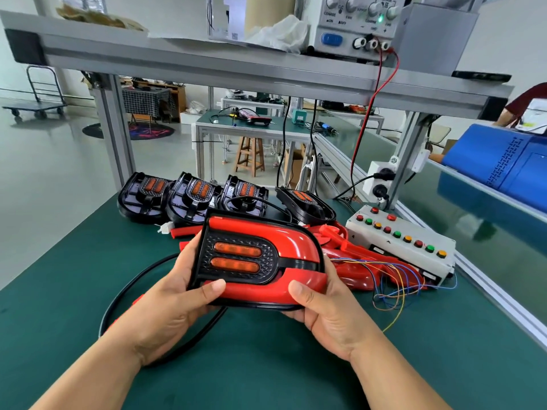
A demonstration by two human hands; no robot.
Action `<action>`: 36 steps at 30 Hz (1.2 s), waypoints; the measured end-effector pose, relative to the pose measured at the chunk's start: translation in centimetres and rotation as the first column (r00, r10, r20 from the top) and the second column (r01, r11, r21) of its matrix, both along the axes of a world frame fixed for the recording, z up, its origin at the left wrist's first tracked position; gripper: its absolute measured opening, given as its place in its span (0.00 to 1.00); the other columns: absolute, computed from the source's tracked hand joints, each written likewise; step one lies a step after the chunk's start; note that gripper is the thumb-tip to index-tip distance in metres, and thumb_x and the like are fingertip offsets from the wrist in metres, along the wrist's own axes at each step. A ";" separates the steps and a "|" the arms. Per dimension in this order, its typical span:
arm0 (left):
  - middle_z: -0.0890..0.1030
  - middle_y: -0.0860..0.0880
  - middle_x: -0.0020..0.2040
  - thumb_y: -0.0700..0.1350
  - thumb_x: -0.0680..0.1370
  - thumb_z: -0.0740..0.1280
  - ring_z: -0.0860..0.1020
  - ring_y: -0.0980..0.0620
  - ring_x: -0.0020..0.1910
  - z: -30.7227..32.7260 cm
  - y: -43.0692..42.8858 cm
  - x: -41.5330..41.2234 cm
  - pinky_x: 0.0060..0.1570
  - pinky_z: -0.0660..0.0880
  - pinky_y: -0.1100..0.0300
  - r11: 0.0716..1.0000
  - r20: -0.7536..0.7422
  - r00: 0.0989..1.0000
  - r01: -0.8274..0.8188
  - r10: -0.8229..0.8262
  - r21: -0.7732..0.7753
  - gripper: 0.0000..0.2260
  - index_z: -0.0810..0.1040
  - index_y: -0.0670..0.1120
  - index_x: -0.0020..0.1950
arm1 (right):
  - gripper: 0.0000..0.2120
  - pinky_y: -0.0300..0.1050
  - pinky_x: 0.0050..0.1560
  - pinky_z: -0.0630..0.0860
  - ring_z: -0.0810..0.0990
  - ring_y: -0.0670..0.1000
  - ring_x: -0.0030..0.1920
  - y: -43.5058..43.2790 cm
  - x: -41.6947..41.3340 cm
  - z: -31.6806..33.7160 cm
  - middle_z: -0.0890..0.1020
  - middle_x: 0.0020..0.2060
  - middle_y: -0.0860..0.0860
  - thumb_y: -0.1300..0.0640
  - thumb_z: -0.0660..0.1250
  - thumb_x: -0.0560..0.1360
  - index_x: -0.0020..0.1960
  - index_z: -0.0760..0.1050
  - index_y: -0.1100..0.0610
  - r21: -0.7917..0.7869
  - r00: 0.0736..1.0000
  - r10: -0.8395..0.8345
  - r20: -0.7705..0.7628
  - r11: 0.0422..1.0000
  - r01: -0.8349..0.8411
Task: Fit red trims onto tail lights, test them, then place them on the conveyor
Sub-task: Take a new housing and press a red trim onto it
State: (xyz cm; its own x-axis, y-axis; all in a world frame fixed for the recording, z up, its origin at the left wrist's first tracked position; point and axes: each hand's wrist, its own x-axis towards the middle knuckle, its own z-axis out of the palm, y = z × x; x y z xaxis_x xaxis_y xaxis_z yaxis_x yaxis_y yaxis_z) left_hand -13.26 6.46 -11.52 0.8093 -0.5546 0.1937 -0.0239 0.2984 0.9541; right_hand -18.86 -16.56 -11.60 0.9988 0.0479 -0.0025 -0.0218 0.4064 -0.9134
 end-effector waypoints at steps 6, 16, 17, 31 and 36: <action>0.76 0.44 0.69 0.39 0.73 0.67 0.75 0.42 0.67 0.5 0.6 0.1 0.61 0.77 0.54 0.995 -0.040 0.996 0.076 -0.078 -0.057 0.31 0.67 0.60 0.74 | 0.24 0.57 0.54 0.80 0.81 0.61 0.59 -0.4 -0.3 0.6 0.81 0.61 0.60 0.57 0.72 0.70 0.65 0.73 0.52 0.095 0.995 0.091 0.034 0.991 -0.094; 0.77 0.46 0.68 0.39 0.72 0.73 0.76 0.47 0.67 0.2 -0.5 -0.5 0.59 0.75 0.62 0.999 0.032 0.999 -0.030 0.032 -0.042 0.35 0.64 0.60 0.74 | 0.29 0.56 0.45 0.82 0.83 0.62 0.54 0.0 -0.1 0.4 0.82 0.57 0.63 0.64 0.73 0.67 0.66 0.71 0.57 0.130 0.999 0.040 -0.003 0.991 -0.039; 0.77 0.47 0.68 0.40 0.70 0.73 0.76 0.48 0.67 0.2 -0.6 -0.5 0.59 0.75 0.62 0.998 0.031 0.999 -0.034 0.036 -0.046 0.36 0.65 0.61 0.73 | 0.27 0.56 0.45 0.82 0.83 0.63 0.54 0.0 -0.1 0.4 0.81 0.58 0.63 0.66 0.71 0.69 0.67 0.71 0.57 0.131 0.999 0.039 -0.003 0.991 -0.039; 0.80 0.48 0.65 0.37 0.71 0.69 0.78 0.50 0.64 0.2 -1.1 -0.4 0.57 0.76 0.65 0.996 0.036 0.995 -0.090 0.091 -0.021 0.33 0.65 0.56 0.73 | 0.23 0.54 0.44 0.82 0.84 0.61 0.54 -0.4 0.3 0.0 0.83 0.57 0.61 0.64 0.68 0.71 0.66 0.72 0.55 0.071 1.000 -0.019 0.005 0.997 0.018; 0.82 0.48 0.62 0.36 0.70 0.69 0.80 0.51 0.62 0.4 -1.4 -0.5 0.53 0.77 0.67 0.992 0.028 0.992 -0.119 0.120 -0.043 0.32 0.68 0.56 0.71 | 0.22 0.52 0.42 0.82 0.84 0.61 0.53 -0.4 0.2 -0.1 0.82 0.57 0.61 0.64 0.68 0.72 0.65 0.73 0.54 0.080 0.999 -0.029 0.016 0.996 0.028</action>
